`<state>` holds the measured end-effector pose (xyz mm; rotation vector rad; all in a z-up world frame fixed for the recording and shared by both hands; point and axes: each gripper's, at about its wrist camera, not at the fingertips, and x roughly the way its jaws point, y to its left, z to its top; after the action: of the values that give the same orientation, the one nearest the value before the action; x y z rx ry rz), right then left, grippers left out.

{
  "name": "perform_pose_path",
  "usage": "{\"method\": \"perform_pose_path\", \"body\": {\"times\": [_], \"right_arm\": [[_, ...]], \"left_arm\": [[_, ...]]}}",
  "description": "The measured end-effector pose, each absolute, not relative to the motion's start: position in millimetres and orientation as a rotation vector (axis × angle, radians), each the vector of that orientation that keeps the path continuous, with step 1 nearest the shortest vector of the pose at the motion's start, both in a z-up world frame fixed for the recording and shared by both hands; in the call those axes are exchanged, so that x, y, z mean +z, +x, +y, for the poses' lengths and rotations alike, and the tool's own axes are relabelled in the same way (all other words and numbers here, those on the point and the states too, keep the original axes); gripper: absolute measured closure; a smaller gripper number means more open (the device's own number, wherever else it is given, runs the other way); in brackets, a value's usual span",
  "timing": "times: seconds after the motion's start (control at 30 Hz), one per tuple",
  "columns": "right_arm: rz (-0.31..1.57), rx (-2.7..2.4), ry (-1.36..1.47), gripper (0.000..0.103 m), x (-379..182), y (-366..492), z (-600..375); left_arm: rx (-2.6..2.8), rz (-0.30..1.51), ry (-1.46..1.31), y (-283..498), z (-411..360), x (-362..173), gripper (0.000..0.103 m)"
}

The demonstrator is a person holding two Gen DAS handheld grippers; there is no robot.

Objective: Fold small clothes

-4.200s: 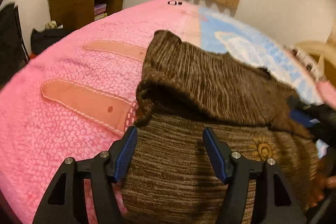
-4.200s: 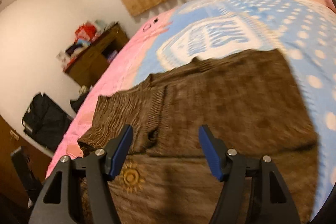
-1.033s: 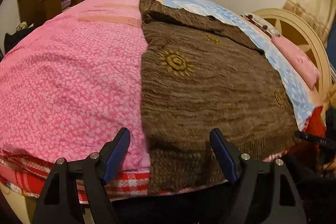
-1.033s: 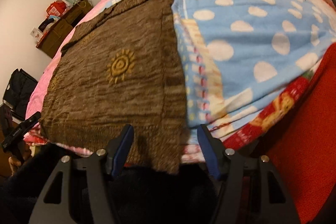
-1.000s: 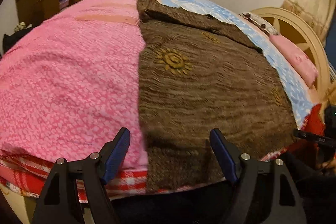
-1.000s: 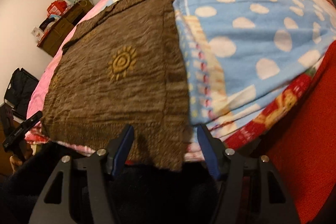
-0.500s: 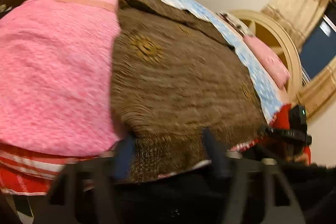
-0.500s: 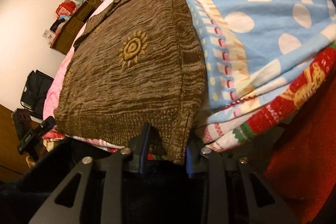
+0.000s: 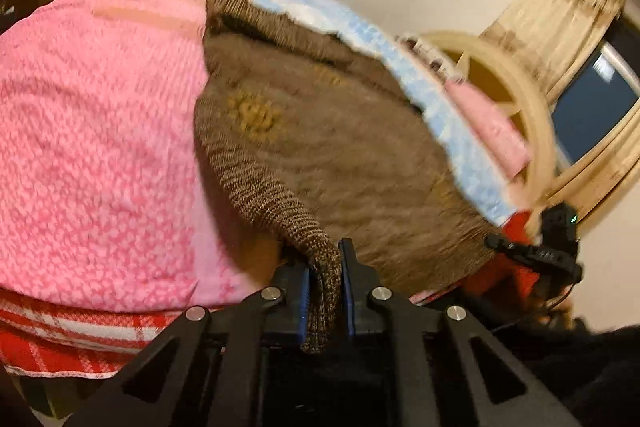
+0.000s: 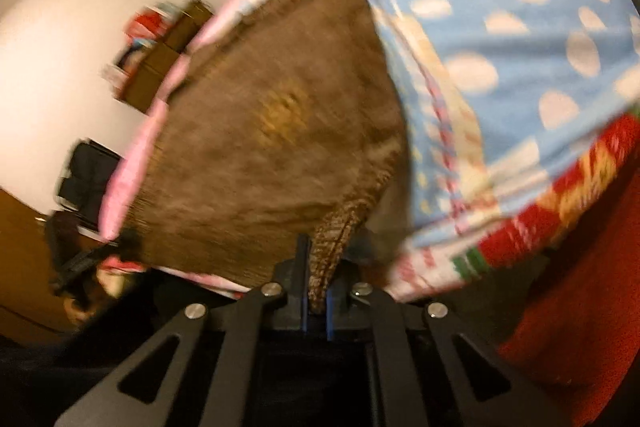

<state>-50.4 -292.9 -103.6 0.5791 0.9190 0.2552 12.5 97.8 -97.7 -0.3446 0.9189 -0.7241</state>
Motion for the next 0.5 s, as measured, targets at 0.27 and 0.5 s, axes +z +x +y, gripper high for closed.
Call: {"method": "perform_pose_path", "body": {"times": [0.27,0.5], "right_arm": [[0.786,0.364,0.752,0.094,-69,-44,-306],[0.675,0.339,0.813,0.094,-49,-5,-315]], "left_arm": [[-0.697,0.821,-0.454,28,110,-54,0.091],[-0.523,0.75,-0.23,53,92,-25,0.091]]}}
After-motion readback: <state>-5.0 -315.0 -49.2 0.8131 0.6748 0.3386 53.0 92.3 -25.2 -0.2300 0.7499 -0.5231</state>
